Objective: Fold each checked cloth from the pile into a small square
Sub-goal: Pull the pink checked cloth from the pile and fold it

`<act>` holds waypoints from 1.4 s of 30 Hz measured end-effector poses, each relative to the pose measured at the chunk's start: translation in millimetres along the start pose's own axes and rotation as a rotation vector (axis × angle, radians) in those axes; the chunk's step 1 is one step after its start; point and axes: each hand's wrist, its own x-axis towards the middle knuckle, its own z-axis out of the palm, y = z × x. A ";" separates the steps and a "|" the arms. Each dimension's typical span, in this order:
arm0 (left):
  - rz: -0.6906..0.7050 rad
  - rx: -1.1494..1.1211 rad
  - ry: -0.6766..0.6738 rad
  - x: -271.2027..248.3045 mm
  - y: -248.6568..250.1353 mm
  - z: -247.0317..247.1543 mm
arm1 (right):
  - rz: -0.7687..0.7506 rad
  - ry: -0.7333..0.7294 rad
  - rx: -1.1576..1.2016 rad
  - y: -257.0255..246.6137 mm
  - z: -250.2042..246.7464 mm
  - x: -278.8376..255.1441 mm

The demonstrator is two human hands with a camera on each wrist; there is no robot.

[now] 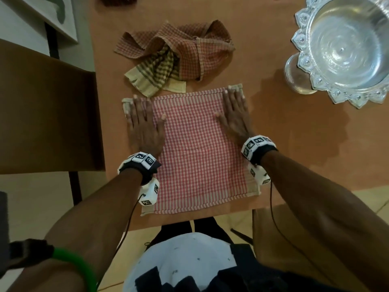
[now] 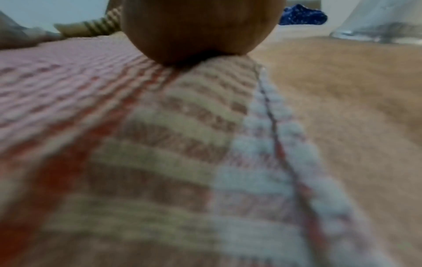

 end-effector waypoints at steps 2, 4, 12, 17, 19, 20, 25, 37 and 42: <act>-0.037 0.013 -0.010 -0.2 6.1 -3.2 | -0.063 -0.011 0.049 -35.0 6.5 -2.2; -0.023 -0.027 0.004 -2.8 20.9 -4.7 | -0.156 -0.027 0.108 -88.4 22.3 -3.8; -0.123 -0.058 0.025 -19.4 24.9 7.0 | -0.020 0.026 -0.001 -37.8 19.0 -4.8; -0.149 -0.052 0.042 -19.1 19.0 -6.6 | 0.121 0.048 0.040 -8.6 3.1 -5.6; -0.134 -0.060 0.029 -21.1 30.3 4.9 | 0.053 0.079 0.090 -48.3 13.5 -11.6; -0.096 -0.088 -0.001 -23.9 37.9 11.8 | -0.007 0.096 0.113 -74.3 19.5 -13.5; -0.120 -0.103 -0.016 -58.7 46.2 27.3 | -0.005 -0.003 0.167 -119.7 41.1 -39.2; -0.111 -0.128 0.030 -79.1 68.1 6.1 | -0.022 0.052 0.073 -94.2 45.3 -79.7; -0.096 -0.037 -0.009 -124.3 43.7 15.0 | -0.055 0.010 0.030 -71.4 56.9 -103.1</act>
